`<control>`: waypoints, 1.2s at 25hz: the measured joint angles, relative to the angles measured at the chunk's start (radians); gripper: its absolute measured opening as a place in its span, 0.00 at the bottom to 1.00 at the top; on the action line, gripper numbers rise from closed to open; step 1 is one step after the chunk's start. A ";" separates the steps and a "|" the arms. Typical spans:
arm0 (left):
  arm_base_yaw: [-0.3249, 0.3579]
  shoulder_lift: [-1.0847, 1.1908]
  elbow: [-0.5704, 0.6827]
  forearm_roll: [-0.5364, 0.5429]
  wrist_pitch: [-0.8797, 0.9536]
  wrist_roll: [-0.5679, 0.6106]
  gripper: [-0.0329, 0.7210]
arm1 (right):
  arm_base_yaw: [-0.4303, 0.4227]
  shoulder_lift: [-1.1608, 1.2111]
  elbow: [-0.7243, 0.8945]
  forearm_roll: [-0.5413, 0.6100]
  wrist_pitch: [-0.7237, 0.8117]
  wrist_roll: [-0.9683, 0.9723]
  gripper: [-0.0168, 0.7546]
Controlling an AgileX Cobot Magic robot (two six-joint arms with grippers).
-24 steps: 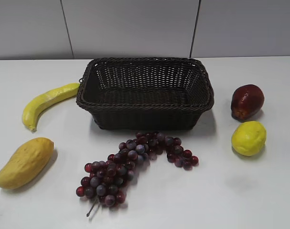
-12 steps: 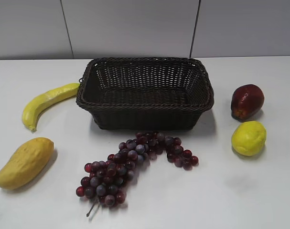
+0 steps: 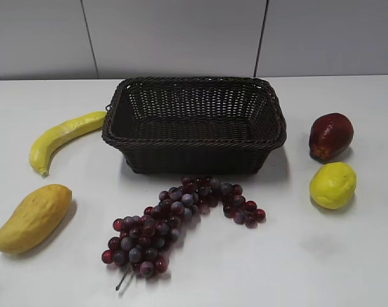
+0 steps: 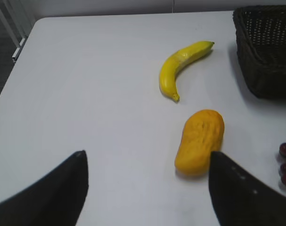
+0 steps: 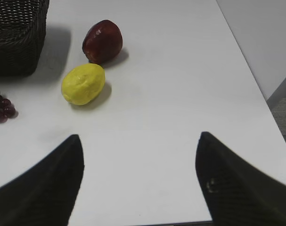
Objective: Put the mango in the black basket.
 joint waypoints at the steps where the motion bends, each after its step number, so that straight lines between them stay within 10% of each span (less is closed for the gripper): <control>1: 0.000 0.048 -0.003 -0.002 -0.038 0.000 0.84 | 0.000 0.000 0.000 0.000 0.000 0.000 0.76; 14: -0.002 0.777 -0.085 -0.282 -0.168 0.219 0.87 | 0.000 0.000 0.000 0.000 0.000 0.000 0.76; 30: -0.262 1.345 -0.236 -0.152 -0.269 0.244 0.87 | 0.000 0.000 0.000 0.000 0.000 0.000 0.76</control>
